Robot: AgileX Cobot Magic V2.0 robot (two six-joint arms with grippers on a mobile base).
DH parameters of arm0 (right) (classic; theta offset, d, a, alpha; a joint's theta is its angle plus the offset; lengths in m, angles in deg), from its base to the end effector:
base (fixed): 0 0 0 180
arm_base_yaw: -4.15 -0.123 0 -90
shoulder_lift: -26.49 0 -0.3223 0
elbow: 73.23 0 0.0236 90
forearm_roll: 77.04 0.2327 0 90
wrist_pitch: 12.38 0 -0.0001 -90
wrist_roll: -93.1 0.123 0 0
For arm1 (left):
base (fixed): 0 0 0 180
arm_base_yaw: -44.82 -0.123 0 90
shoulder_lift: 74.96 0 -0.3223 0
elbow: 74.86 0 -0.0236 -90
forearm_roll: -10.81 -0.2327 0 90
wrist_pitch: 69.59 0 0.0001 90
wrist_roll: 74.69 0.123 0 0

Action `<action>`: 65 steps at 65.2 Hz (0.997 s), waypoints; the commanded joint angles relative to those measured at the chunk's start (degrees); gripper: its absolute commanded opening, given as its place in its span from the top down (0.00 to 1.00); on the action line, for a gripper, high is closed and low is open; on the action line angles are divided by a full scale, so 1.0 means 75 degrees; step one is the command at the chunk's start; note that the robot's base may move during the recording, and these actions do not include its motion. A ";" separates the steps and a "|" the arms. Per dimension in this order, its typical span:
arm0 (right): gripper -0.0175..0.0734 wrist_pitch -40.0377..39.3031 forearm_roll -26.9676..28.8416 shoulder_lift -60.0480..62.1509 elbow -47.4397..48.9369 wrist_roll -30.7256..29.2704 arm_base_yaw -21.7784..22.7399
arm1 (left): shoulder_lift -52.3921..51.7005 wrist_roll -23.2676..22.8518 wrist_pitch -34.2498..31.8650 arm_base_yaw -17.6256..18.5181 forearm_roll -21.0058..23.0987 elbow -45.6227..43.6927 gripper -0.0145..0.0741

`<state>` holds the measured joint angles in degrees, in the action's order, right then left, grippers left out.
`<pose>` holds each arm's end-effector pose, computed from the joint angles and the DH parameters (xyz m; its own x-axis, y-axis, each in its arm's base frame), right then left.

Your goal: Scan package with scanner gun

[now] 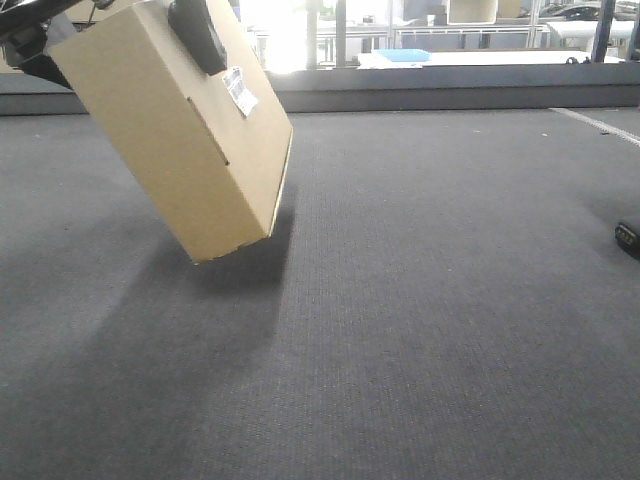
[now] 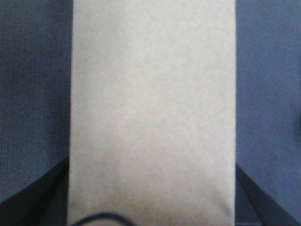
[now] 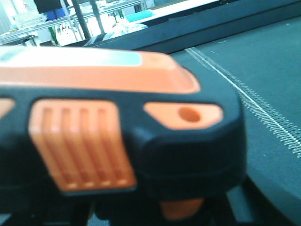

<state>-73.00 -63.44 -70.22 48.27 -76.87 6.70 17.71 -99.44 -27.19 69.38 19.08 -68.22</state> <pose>0.2751 -0.0375 0.2305 -0.0167 0.2839 -0.9587 0.2634 0.9262 0.2697 0.2904 -0.1458 0.3348 -0.8507 -0.1728 -0.4964 0.0374 0.9221 -0.3852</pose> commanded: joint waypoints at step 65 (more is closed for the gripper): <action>0.98 0.0137 0.3206 0.0932 0.1313 -0.5895 -0.2046 | -0.0029 0.0044 -0.0144 0.0044 0.0082 -0.0006 0.96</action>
<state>-63.99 -43.98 -61.91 57.30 -118.02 -8.22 17.71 -99.40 -27.29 69.38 19.18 -68.22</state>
